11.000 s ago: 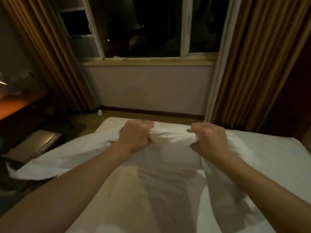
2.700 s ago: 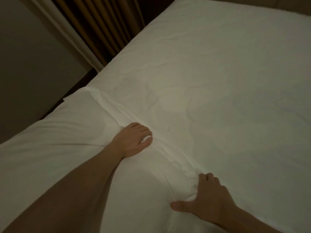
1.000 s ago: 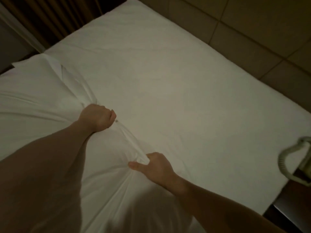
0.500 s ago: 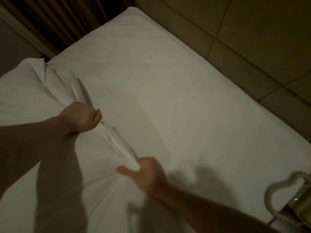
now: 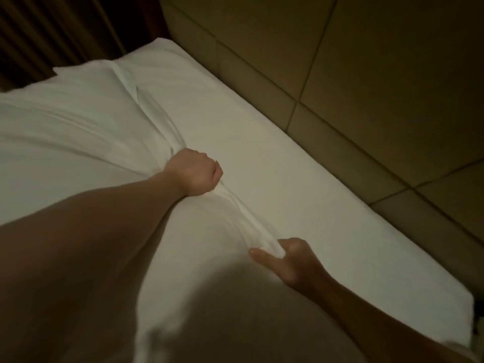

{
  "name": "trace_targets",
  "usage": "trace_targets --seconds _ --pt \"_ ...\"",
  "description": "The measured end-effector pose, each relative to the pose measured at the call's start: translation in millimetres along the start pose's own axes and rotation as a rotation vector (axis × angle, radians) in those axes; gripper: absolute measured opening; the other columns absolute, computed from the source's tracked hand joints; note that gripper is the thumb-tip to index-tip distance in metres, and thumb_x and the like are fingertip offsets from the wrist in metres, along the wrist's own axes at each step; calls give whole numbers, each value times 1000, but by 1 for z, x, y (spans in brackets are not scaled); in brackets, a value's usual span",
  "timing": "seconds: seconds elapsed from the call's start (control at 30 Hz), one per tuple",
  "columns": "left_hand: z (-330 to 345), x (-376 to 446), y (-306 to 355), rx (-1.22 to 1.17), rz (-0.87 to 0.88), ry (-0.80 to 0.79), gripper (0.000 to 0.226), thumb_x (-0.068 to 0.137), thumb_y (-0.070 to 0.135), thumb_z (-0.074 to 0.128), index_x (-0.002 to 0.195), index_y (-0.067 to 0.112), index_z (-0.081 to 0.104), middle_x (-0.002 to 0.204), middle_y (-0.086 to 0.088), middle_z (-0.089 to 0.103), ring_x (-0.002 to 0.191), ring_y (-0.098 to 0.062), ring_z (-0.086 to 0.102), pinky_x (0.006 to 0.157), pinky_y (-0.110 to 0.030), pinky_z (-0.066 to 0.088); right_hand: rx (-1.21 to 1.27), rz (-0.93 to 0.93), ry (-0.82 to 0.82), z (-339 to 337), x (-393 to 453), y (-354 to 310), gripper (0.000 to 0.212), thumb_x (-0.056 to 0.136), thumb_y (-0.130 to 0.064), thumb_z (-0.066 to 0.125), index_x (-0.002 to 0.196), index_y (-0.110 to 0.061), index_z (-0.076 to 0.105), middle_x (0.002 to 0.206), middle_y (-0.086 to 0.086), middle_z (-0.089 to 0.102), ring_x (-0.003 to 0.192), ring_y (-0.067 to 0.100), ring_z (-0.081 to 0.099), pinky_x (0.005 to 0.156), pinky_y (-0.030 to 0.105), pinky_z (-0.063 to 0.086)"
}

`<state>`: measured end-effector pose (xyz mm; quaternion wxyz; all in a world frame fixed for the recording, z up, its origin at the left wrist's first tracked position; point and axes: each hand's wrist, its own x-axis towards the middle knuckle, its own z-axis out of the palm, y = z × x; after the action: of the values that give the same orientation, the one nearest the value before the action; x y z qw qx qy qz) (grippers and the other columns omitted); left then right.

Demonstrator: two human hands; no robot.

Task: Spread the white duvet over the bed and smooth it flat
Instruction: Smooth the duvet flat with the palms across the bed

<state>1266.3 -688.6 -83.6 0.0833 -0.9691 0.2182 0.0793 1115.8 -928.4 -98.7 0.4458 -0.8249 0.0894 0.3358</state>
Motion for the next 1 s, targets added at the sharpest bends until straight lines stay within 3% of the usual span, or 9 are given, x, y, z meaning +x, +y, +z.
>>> trace_targets --seconds 0.13,0.27,0.4,0.5,0.6,0.67,0.77,0.87,1.0 --pt "7 12 2 66 11 -28 52 102 32 27 62 11 53 87 -17 69 81 -36 64 75 -34 45 48 -39 -45 -3 16 9 54 68 -77 65 79 -25 75 73 -10 74 71 4 70 71 34 59" --pt "-23 17 -4 116 47 -69 49 103 34 24 63 12 43 89 -17 70 85 -36 65 78 -34 45 35 -66 -24 -19 5 -6 25 71 -64 73 60 -42 70 61 -24 67 62 -13 59 59 11 43" --pt "-74 26 6 87 42 -38 52 103 33 25 58 9 34 83 -16 69 80 -36 65 76 -33 45 93 -61 1 -54 -16 -23 28 62 -66 77 75 -42 75 72 -20 72 69 -5 66 68 20 53" --pt "-111 54 21 33 69 51 53 102 32 25 55 10 35 73 -15 67 68 -35 59 73 -33 45 98 -53 39 -103 -25 -35 38 64 -63 79 76 -27 77 69 -10 73 65 4 69 62 29 55" --pt "-137 103 38 -20 99 134 53 101 30 28 51 13 36 56 -6 49 59 -28 46 68 -33 43 74 -68 107 -158 -14 -37 45 65 -65 77 75 -21 75 68 0 73 60 16 70 55 37 53" --pt "-131 130 50 -39 101 152 51 99 31 29 51 14 38 53 -1 43 59 -26 46 66 -33 43 44 -91 136 -179 4 -30 45 68 -62 77 77 -18 77 75 5 75 67 21 72 60 41 55" --pt "-89 152 64 -23 92 122 49 98 31 29 52 15 37 56 -2 48 61 -26 47 66 -33 44 12 -64 142 -177 35 -5 57 64 -65 76 84 -11 77 78 3 76 72 19 73 68 40 57" --pt "-54 163 66 -19 69 142 50 98 28 31 51 15 35 56 -1 42 63 -27 46 69 -33 44 -4 -50 123 -168 61 16 51 70 -60 77 87 -12 77 79 -4 76 70 10 72 68 33 57" --pt "-65 171 60 -15 89 190 51 99 31 30 52 14 41 55 -3 49 59 -26 49 62 -32 39 -51 -103 104 -187 66 6 62 62 -70 74 84 -12 76 78 -2 76 73 12 72 65 29 55"
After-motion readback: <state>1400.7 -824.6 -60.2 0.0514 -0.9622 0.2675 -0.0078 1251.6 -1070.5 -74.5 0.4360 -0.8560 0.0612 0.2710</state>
